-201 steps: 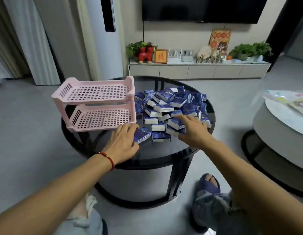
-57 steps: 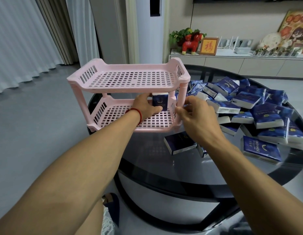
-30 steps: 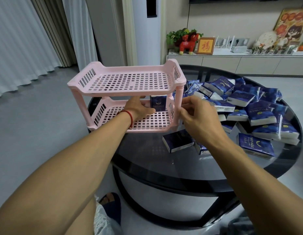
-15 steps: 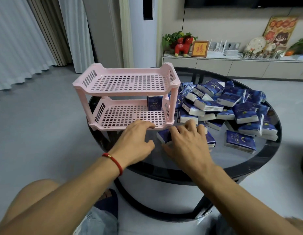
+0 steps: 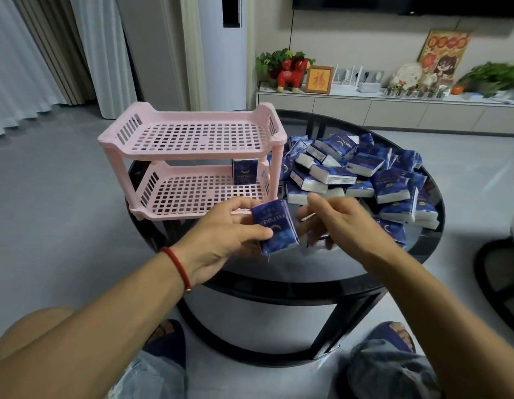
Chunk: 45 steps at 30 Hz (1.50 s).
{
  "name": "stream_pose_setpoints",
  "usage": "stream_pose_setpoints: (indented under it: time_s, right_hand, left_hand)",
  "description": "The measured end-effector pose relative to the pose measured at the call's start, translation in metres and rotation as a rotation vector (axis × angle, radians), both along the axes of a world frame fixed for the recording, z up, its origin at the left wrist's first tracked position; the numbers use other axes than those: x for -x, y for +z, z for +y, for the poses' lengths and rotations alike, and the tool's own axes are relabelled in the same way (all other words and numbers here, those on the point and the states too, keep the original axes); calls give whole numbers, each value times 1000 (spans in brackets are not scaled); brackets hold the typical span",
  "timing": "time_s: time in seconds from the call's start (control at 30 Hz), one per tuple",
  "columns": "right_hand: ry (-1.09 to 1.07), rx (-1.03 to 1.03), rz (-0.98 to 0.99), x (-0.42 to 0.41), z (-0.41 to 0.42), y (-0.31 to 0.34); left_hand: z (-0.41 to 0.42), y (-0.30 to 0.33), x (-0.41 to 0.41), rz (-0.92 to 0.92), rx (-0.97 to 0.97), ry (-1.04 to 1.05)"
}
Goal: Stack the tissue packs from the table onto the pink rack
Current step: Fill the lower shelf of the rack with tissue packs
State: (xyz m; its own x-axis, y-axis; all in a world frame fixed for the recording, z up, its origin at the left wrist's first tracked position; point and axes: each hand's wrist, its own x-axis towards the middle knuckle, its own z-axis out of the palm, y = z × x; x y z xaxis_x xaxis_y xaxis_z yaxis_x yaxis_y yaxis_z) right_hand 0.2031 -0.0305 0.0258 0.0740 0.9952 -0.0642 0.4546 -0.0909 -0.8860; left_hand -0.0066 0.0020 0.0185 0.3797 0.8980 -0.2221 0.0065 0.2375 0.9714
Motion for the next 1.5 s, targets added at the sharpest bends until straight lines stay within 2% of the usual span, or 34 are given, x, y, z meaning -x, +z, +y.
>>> stream_pose_setpoints:
  time_s: [0.07,0.13,0.33,0.4,0.47,0.57,0.67,0.8,0.97,1.07,1.13,1.27,1.4,1.5]
  right_hand:
    - [-132,-116,-384,-23,4,-6]
    - [-226,-122,-601,-40,5,-12]
    - [-179,119,-829,-22,2,-31]
    - [-198,108,-859,-11,2,-35]
    - [-203,87,-819,-8,0,-31]
    - [-77,174,-639,-20,-10,-11]
    - [30,202,-648,-40,-23,3]
    - [138,101,-572,-52,-30,8]
    - [225,42,-279,-27,-29,11]
    - [122,52,7,-4,-23,1]
    - [30,64,119,9,-16,-13]
    - [19,-14,58,27,2,-38]
    - [-17,-98,-279,38,8,-44]
    - [-2,-145,-379,47,5,-40]
  left_hand:
    - [1,-3,-2,19,31,74]
    - [3,-8,-2,38,28,127]
    - [6,-17,-2,91,-28,137]
    - [6,-19,-4,114,-47,165]
    - [7,-19,-5,151,-69,191]
    - [10,-21,-3,214,-107,201]
    - [12,-25,0,244,-126,198]
    - [10,-27,-2,239,-152,151]
    - [11,-29,-2,224,-189,194]
    - [9,-29,0,270,-271,208]
    - [7,-29,1,286,-313,207]
    - [7,-32,3,283,-324,125]
    - [8,-30,8,175,-250,38]
    - [6,-29,13,160,-268,-8]
